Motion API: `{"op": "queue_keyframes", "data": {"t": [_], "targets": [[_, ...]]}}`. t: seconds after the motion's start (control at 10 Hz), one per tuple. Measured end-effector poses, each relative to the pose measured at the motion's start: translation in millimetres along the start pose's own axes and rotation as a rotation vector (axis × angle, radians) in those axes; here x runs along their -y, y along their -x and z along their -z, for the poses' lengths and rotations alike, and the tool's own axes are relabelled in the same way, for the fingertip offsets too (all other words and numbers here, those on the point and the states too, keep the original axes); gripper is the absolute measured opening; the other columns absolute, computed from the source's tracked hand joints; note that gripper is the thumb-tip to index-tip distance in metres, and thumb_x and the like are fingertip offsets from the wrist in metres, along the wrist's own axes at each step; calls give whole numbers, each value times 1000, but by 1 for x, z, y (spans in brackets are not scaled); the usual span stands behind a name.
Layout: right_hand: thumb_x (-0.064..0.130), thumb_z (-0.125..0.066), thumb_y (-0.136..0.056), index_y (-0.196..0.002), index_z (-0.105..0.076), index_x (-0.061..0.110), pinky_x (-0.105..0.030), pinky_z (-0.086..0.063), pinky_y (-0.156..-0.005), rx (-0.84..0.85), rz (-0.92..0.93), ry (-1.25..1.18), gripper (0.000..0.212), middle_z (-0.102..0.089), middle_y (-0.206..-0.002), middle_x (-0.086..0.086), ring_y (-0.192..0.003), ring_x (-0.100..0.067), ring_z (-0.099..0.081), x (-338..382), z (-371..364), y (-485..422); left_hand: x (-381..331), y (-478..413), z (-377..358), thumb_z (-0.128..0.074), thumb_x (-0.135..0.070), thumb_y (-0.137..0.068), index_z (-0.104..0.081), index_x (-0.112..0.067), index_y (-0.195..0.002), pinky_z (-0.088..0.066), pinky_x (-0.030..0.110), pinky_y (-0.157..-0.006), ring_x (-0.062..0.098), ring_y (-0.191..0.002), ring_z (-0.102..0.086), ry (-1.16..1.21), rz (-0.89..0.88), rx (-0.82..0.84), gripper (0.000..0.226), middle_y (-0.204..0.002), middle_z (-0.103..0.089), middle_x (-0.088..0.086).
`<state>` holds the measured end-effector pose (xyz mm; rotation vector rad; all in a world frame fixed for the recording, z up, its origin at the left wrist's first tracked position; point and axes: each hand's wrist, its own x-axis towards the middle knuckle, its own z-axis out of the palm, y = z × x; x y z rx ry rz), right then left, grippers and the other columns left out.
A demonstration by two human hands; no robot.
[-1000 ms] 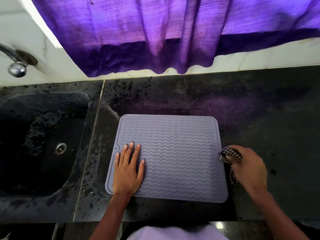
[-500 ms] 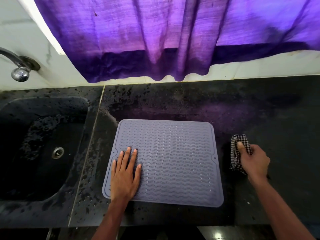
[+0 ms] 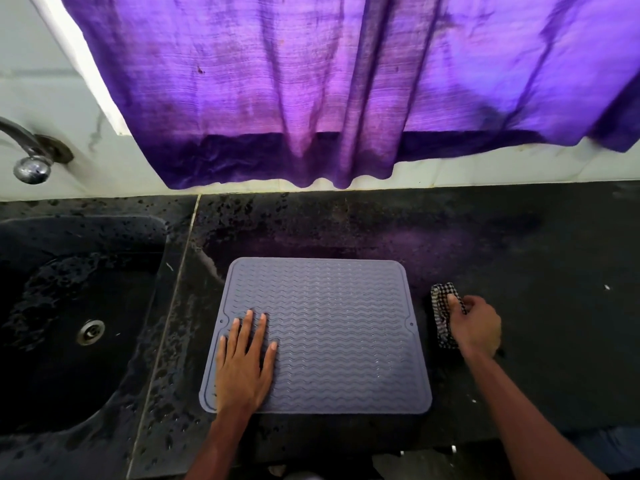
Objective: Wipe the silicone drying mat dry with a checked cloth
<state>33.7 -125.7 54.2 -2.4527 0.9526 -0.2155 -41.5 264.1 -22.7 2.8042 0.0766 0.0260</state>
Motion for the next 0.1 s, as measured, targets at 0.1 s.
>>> {"op": "queue_keyframes", "data": {"t": [0.1], "targets": [[42, -59, -92, -118, -61, 9, -54, -47, -85, -68, 127, 67, 42, -62, -114, -16, -111, -38, -51, 4, -1, 13, 4, -2, 0, -11, -66, -103, -37, -22, -157, -7, 37, -124, 22, -153, -24, 130, -23, -22, 74, -165, -28, 0]]}}
